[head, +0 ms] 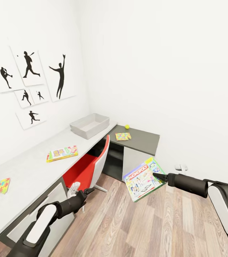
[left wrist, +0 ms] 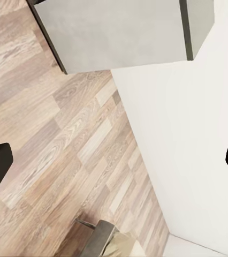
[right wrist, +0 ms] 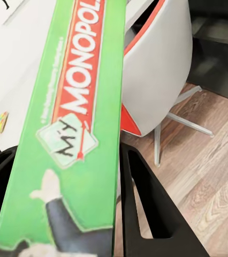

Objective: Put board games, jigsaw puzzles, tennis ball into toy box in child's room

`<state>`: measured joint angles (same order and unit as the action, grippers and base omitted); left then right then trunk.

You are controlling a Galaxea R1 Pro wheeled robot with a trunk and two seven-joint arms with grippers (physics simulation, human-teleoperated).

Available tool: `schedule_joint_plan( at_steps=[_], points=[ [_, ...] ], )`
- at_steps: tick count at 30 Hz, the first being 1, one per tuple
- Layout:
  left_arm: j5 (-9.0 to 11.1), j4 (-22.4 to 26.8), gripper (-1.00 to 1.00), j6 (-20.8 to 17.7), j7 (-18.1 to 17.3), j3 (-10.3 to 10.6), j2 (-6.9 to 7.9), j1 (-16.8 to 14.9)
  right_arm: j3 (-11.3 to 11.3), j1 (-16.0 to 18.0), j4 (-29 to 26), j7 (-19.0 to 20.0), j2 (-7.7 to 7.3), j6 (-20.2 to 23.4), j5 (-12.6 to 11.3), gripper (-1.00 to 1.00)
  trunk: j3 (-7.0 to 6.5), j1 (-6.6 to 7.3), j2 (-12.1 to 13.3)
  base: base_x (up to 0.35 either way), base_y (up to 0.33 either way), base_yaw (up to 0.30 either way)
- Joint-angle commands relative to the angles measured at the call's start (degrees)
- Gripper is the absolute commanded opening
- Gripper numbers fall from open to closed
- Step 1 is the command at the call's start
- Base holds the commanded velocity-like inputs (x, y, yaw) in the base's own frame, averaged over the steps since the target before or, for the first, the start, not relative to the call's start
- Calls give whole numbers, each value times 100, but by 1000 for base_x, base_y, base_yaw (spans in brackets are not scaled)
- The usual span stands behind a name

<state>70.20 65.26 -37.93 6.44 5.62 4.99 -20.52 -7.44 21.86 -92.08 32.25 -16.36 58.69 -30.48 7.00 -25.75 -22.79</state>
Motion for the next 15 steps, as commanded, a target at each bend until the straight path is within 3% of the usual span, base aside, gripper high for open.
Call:
schedule_joint_plan(
  at_steps=[1,15],
  points=[
    [56,13,100,-6,66,16,2,-5,-7,5,-4,44,-1,47,27,-100,11,-4,-13,1,0,52],
    [38,34,100,-2,65,51,-6,-5,2,3,-6,44,8,121,25,-100,6,-4,-13,0,0,14]
  ],
)
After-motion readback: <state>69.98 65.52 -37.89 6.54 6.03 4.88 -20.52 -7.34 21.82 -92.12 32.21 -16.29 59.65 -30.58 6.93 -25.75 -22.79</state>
